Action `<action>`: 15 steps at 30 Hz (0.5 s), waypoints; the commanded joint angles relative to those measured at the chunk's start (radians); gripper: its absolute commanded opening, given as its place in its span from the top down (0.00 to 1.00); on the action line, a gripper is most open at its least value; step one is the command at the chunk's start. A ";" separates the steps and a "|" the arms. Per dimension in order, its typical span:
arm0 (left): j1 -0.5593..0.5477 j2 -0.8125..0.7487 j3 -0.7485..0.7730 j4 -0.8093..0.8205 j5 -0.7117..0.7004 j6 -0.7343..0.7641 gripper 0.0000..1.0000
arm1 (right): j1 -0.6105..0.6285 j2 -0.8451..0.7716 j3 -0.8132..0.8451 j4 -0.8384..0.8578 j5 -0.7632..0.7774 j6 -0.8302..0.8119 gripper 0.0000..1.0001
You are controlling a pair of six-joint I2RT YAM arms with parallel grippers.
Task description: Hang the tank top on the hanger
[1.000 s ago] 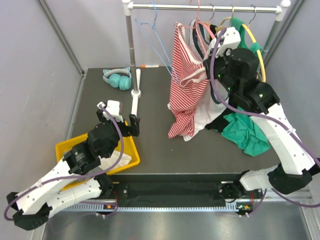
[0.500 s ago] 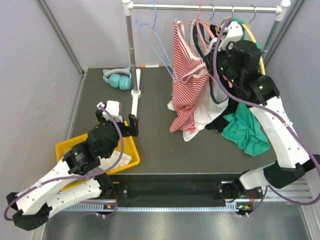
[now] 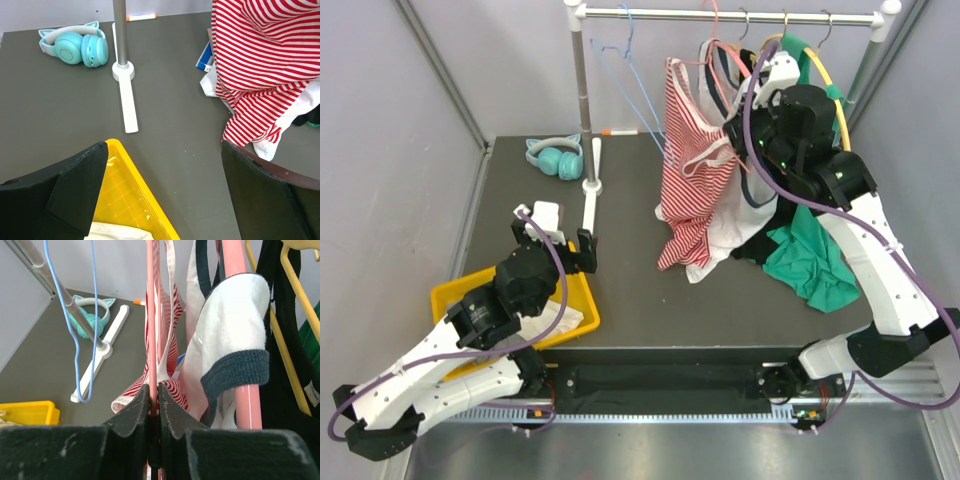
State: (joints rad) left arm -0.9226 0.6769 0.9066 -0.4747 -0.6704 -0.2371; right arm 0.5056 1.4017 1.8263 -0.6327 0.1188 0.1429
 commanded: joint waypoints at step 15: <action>0.004 -0.027 -0.003 -0.021 -0.012 -0.011 0.01 | -0.016 -0.029 0.129 -0.056 -0.089 0.004 0.10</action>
State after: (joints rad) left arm -0.9226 0.6632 0.9066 -0.4957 -0.6712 -0.2379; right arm 0.5007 1.4017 1.8999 -0.6930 0.0845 0.1581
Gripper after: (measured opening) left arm 0.990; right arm 0.832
